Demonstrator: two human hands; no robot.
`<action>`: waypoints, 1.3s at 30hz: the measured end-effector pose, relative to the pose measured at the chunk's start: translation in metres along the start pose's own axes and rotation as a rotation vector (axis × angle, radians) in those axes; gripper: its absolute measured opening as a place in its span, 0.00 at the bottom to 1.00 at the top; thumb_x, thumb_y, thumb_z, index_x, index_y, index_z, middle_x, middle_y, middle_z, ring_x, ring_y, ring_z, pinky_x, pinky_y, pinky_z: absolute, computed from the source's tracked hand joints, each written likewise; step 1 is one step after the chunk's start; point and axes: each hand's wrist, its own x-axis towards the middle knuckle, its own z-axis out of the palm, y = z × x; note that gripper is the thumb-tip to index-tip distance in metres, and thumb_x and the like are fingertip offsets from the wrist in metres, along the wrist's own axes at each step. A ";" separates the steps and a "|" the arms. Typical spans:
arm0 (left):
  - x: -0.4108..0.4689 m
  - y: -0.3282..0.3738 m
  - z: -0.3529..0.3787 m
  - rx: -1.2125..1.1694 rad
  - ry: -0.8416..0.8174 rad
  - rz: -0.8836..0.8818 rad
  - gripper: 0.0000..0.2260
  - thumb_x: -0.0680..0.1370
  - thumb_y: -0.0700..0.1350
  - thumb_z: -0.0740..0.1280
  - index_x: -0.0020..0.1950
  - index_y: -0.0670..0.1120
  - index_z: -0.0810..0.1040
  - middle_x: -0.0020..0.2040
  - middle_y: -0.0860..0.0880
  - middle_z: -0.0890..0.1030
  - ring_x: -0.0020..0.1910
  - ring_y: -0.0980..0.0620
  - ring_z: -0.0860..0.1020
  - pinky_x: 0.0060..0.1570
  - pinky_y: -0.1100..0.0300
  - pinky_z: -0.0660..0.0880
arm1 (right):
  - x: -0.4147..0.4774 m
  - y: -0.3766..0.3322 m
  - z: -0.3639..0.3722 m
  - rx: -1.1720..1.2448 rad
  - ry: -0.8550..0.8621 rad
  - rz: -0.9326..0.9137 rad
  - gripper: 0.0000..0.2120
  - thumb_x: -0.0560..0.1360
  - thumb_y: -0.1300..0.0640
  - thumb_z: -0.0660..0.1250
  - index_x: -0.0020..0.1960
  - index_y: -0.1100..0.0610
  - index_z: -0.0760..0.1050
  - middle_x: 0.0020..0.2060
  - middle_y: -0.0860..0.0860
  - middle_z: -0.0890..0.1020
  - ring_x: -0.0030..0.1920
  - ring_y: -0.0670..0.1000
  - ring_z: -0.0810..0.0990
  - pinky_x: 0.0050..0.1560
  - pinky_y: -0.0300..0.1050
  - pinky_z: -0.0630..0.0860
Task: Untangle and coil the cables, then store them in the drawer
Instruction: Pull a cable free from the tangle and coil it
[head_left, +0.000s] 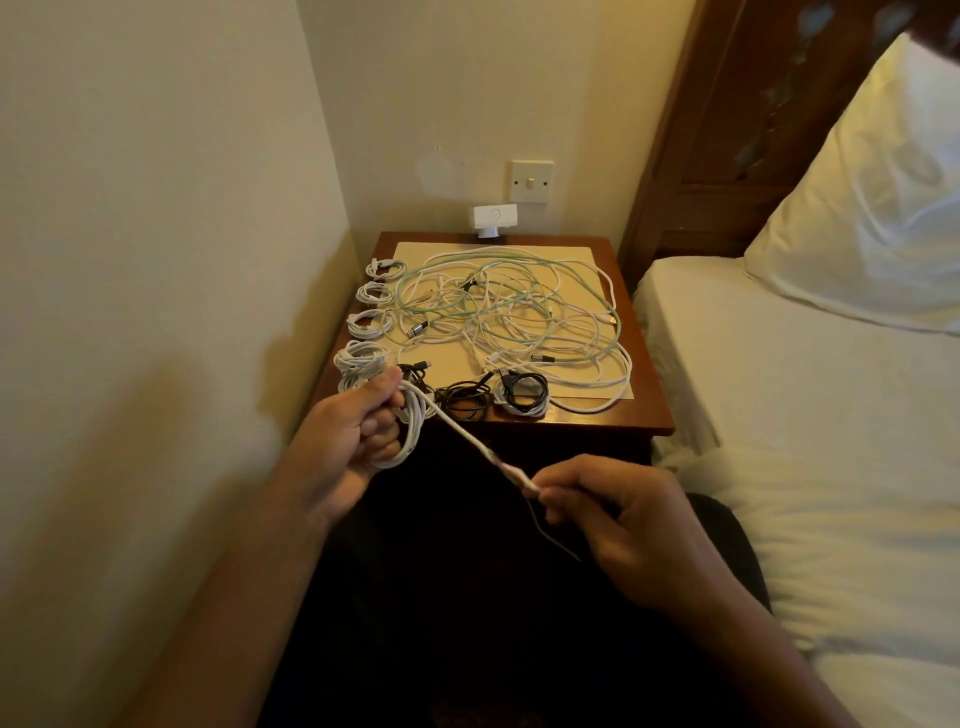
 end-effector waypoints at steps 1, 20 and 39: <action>0.002 -0.005 0.000 0.054 0.018 0.008 0.13 0.81 0.48 0.65 0.41 0.42 0.74 0.23 0.53 0.61 0.20 0.59 0.58 0.23 0.66 0.55 | -0.002 -0.006 0.003 0.003 -0.042 -0.030 0.12 0.80 0.61 0.69 0.56 0.45 0.83 0.45 0.38 0.84 0.48 0.43 0.84 0.44 0.33 0.78; -0.036 -0.022 0.047 -0.042 -0.375 -0.208 0.15 0.82 0.52 0.63 0.41 0.43 0.76 0.26 0.51 0.64 0.20 0.59 0.60 0.26 0.65 0.62 | 0.016 0.025 0.031 0.103 0.102 0.047 0.09 0.85 0.54 0.61 0.56 0.46 0.81 0.39 0.47 0.81 0.38 0.46 0.80 0.39 0.40 0.76; -0.036 -0.040 0.047 0.635 -0.289 0.175 0.16 0.86 0.54 0.58 0.60 0.46 0.80 0.50 0.47 0.84 0.51 0.51 0.82 0.56 0.50 0.75 | 0.024 -0.037 0.001 -0.242 -0.006 -0.033 0.05 0.80 0.48 0.68 0.56 0.43 0.78 0.46 0.39 0.81 0.47 0.36 0.78 0.46 0.33 0.74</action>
